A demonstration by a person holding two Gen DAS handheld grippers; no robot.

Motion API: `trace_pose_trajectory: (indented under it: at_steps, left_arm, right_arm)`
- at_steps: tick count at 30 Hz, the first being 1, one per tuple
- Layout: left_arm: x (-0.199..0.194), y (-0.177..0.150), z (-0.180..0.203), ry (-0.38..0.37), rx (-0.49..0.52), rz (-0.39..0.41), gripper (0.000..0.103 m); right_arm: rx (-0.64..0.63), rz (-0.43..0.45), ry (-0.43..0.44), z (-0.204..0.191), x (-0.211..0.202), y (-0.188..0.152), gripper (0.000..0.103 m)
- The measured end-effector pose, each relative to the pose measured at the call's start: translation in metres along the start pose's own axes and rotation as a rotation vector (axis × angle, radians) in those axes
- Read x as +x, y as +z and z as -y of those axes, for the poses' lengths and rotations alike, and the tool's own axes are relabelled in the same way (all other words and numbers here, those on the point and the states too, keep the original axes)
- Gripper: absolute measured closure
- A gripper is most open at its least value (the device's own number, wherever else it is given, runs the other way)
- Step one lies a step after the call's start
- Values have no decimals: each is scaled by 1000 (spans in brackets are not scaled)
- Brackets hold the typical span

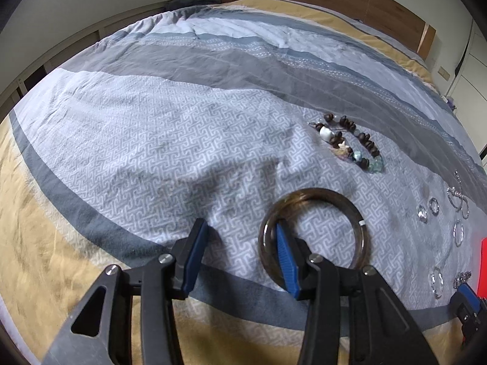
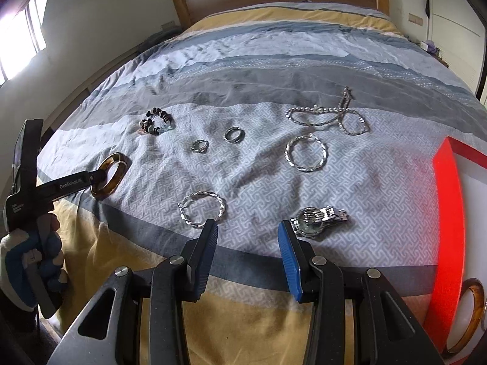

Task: Organize jewelry
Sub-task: 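Grasp the dark brown bangle with the left tool while the right tool grasps the twisted silver bangle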

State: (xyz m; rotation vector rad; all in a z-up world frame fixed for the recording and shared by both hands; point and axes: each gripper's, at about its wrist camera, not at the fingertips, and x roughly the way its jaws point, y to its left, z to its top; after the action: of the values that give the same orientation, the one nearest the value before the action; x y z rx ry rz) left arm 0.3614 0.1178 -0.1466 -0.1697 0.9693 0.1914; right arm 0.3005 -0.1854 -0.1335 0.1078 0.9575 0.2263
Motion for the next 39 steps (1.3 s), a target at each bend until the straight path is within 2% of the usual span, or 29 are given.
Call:
trace_pose_trajectory:
  at_steps: [8, 18, 21, 23, 24, 28, 33, 39]
  left_arm:
    - [9, -1, -4, -33, 8, -6, 58]
    - [8, -4, 2, -27, 44, 21, 60]
    - [5, -6, 5, -44, 56, 26, 72]
    - [3, -6, 8, -58, 63, 28, 90]
    - [2, -6, 9, -68, 63, 27, 92]
    - [-7, -6, 4, -78, 29, 28, 93]
    - [-23, -11, 5, -62, 35, 32, 94]
    - [-54, -16, 9, -46, 56, 54, 94]
  right_arm:
    - [-38, -22, 51, -22, 27, 5, 62]
    - [-73, -21, 78, -40, 49, 15, 60]
    - [-86, -24, 65, -43, 54, 15, 62]
    - [-96, -18, 58, -43, 55, 14, 66]
    - [-100, -15, 57, -44, 55, 14, 66]
    - [-110, 8, 54, -45, 49, 14, 67]
    - [-114, 29, 63, -42, 33, 11, 67]
    - [-104, 73, 71, -36, -4, 7, 67]
